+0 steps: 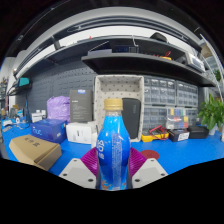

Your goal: Pour water

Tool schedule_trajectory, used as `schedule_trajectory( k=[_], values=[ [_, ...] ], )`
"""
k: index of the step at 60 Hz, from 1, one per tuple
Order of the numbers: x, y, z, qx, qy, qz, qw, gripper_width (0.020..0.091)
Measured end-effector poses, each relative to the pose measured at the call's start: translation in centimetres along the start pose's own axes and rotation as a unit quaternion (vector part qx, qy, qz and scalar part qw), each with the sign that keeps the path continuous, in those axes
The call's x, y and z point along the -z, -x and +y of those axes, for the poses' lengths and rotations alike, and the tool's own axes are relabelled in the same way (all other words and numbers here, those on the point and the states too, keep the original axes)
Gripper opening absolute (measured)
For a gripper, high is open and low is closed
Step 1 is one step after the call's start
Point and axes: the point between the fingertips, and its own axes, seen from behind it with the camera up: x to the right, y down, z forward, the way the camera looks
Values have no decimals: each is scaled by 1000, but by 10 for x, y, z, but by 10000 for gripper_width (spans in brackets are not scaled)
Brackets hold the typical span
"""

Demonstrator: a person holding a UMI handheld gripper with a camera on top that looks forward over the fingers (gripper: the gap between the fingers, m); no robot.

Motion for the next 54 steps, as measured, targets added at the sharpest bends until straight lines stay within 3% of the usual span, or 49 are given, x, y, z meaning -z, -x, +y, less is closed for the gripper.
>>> schedule_trajectory(
  k=[17,30,41,54],
  values=[
    [1,-3,-3,20,19,-12,1000,356],
    [-12,-49,-42,206,18,10,978,358],
    [-62,-78,-59,438,27,40,898,357],
    [-112,-84,-55,664,39,47,745,355]
  ],
)
